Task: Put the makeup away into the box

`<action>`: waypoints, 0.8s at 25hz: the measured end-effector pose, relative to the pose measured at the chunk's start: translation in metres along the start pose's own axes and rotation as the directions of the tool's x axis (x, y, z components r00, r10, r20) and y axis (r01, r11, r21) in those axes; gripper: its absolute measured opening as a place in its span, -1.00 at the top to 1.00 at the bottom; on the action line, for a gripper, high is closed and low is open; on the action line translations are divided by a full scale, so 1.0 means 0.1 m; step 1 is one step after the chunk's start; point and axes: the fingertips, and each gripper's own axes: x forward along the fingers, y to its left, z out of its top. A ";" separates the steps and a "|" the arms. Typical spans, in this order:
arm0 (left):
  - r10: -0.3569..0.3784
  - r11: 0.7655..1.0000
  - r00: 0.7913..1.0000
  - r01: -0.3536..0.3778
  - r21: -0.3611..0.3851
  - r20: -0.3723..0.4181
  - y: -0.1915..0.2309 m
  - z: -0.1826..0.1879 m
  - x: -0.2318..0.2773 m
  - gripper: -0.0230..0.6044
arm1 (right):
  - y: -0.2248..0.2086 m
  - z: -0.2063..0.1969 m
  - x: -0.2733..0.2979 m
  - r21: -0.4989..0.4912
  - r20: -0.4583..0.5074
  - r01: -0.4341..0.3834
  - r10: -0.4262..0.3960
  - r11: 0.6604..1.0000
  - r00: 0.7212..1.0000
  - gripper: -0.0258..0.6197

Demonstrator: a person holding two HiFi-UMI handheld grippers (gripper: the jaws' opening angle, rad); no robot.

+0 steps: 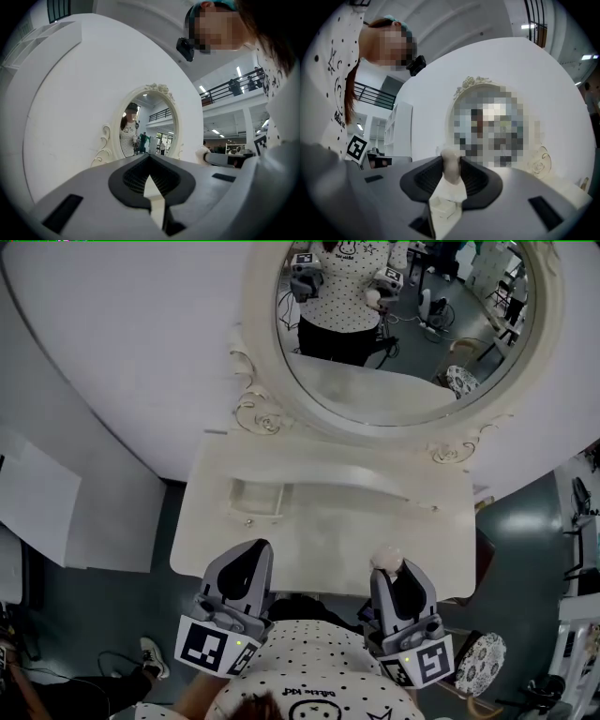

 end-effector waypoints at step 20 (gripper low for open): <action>0.065 0.998 0.998 -0.065 -0.013 -0.004 0.12 -0.03 -0.06 0.91 | -0.01 0.05 0.10 -0.010 0.023 -0.050 0.050 0.999 0.998 0.54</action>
